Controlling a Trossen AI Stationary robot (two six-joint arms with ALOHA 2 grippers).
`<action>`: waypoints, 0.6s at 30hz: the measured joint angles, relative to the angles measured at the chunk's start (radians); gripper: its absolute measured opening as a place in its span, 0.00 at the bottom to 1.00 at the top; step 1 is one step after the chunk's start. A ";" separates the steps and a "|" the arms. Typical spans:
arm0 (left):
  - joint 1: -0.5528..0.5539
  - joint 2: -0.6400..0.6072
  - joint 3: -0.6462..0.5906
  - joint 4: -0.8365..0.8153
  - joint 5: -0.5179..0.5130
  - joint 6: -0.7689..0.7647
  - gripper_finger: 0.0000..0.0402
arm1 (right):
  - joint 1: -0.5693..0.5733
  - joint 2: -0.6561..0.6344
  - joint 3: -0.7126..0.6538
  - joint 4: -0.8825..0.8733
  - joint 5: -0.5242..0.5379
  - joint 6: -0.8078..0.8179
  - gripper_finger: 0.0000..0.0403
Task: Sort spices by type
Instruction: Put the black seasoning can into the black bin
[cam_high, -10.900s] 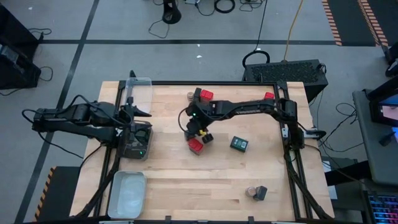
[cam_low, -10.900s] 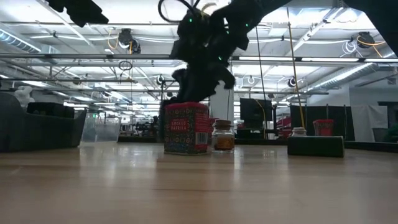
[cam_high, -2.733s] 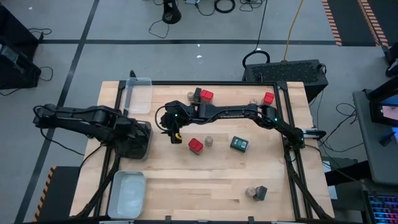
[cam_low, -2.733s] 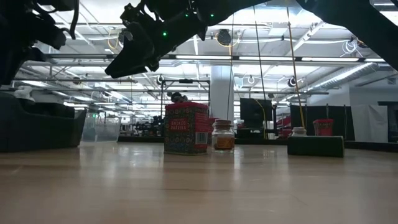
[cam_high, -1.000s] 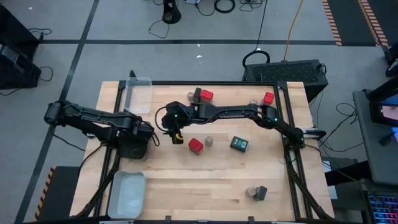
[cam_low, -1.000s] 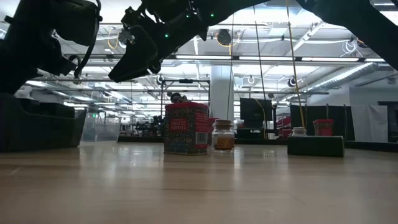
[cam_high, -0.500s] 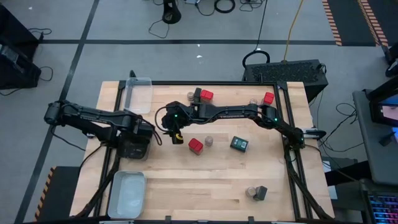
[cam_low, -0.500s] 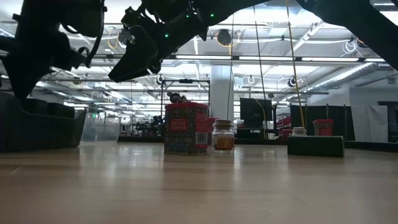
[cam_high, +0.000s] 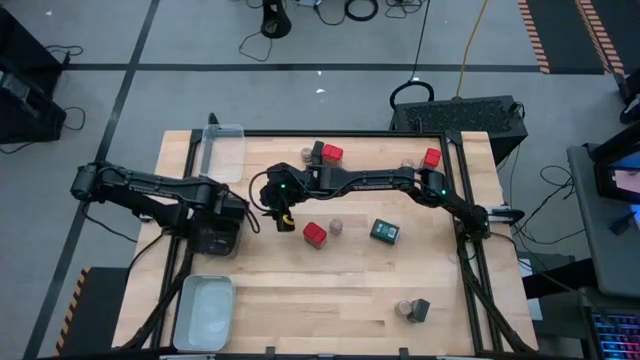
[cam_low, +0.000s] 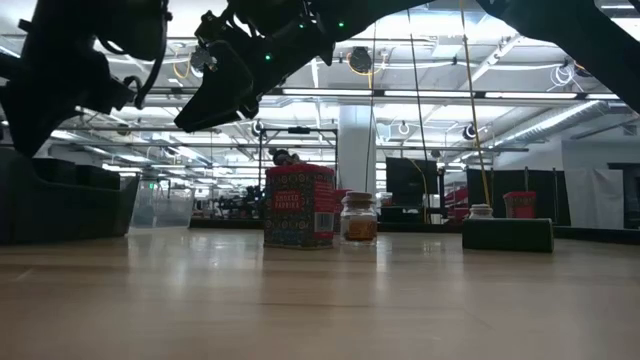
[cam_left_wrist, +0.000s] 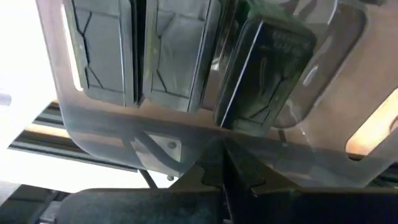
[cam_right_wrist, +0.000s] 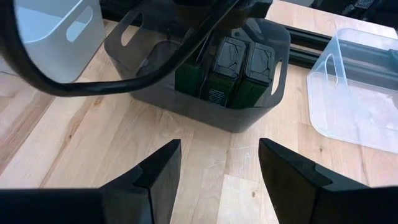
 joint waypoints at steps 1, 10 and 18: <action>0.000 0.000 0.000 -0.007 0.000 0.000 0.01 | 0.000 0.000 0.000 0.000 0.000 -0.001 0.49; -0.017 -0.070 0.088 0.026 -0.046 0.000 0.01 | 0.000 -0.006 0.000 -0.027 0.001 -0.020 0.49; -0.028 -0.192 0.137 0.189 -0.053 0.001 0.01 | -0.018 -0.071 0.000 -0.224 0.063 -0.034 0.49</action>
